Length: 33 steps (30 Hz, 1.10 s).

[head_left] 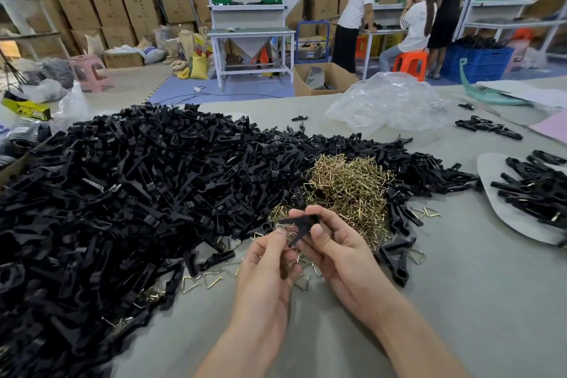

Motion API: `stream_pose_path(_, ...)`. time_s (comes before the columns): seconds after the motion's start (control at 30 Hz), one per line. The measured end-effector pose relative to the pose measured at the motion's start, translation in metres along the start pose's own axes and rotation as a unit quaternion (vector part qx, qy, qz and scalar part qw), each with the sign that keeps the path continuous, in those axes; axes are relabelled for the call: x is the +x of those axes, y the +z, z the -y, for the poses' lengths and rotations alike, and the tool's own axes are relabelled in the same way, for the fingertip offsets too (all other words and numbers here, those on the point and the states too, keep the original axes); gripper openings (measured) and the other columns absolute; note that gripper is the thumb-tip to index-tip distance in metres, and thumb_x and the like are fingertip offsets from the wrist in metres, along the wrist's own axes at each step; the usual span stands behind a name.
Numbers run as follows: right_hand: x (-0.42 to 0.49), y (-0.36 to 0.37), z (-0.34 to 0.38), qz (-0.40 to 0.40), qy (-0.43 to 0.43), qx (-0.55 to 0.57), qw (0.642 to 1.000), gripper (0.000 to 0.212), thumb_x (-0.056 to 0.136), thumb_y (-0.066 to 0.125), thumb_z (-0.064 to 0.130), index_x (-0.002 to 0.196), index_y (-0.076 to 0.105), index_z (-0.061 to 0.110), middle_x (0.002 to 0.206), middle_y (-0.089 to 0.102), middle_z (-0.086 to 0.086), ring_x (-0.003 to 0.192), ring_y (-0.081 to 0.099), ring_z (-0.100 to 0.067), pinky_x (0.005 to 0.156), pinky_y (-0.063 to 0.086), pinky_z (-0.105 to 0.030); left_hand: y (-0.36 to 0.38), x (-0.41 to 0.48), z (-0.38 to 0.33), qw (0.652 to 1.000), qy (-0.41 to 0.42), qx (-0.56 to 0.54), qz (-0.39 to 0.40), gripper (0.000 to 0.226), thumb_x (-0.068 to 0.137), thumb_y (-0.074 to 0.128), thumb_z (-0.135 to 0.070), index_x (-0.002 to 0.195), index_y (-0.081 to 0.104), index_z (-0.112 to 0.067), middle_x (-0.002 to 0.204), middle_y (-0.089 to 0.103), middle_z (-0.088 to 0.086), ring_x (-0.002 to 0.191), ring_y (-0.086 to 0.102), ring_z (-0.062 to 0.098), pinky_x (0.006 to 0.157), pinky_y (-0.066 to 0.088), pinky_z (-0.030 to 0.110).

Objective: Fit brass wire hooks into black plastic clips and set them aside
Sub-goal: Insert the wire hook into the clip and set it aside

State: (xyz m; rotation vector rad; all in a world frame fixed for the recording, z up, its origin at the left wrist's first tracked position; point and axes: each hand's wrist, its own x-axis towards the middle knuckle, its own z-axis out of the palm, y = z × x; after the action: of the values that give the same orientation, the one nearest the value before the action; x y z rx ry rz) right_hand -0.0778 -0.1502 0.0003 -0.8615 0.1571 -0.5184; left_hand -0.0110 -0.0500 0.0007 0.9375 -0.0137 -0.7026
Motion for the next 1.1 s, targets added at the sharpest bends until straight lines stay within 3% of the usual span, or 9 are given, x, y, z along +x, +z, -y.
stream_pose_path(0.47,0.001,-0.001,-0.005,-0.007,-0.034,-0.054,0.998,0.023,0.092,0.059,0.008,0.112,0.070,0.011,0.129,0.068,-0.014,0.116,0.068,-0.025,0.090,0.055,-0.022,0.006,-0.007,0.002,0.999,0.035,-0.008,-0.010,0.015,0.090,0.068,-0.020,0.076,0.071,-0.018,0.069,0.061,0.002,0.053,0.052,0.006,0.048,0.045,0.019)
stream_pose_path(0.7,0.001,-0.004,-0.004,-0.014,-0.046,-0.076,0.996,0.023,0.092,0.057,0.009,0.114,0.065,0.007,0.127,0.068,-0.015,0.114,0.068,-0.028,0.092,0.057,-0.031,-0.001,-0.002,-0.004,0.997,-0.020,0.036,0.066,0.006,0.083,0.071,-0.023,0.080,0.070,-0.018,0.081,0.069,0.003,0.061,0.059,0.008,0.055,0.048,0.022)
stream_pose_path(0.77,0.002,-0.005,-0.002,-0.018,-0.036,-0.055,0.998,0.025,0.092,0.056,0.009,0.115,0.063,0.006,0.128,0.068,-0.017,0.113,0.068,-0.028,0.096,0.057,-0.034,-0.004,0.001,-0.010,0.991,-0.047,0.058,0.108,0.013,0.077,0.073,-0.023,0.084,0.068,-0.014,0.085,0.069,0.006,0.063,0.061,0.011,0.054,0.049,0.023)
stream_pose_path(0.93,0.000,-0.006,0.005,-0.013,-0.002,-0.013,1.000,0.023,0.094,0.055,0.011,0.112,0.068,0.008,0.118,0.071,-0.019,0.103,0.070,-0.026,0.084,0.057,-0.030,-0.013,0.009,-0.014,0.973,-0.048,0.121,0.190,0.021,0.075,0.076,-0.022,0.088,0.067,-0.009,0.085,0.066,0.009,0.070,0.065,0.017,0.058,0.051,0.028)
stream_pose_path(1.1,-0.002,-0.003,0.007,-0.036,0.055,-0.011,0.998,0.025,0.093,0.052,0.025,0.101,0.075,0.017,0.098,0.072,-0.014,0.089,0.069,-0.026,0.072,0.058,-0.037,-0.012,0.005,-0.005,0.961,0.046,0.223,0.154,0.045,0.069,0.080,-0.030,0.104,0.060,-0.008,0.080,0.065,0.008,0.068,0.064,0.021,0.060,0.054,0.031)
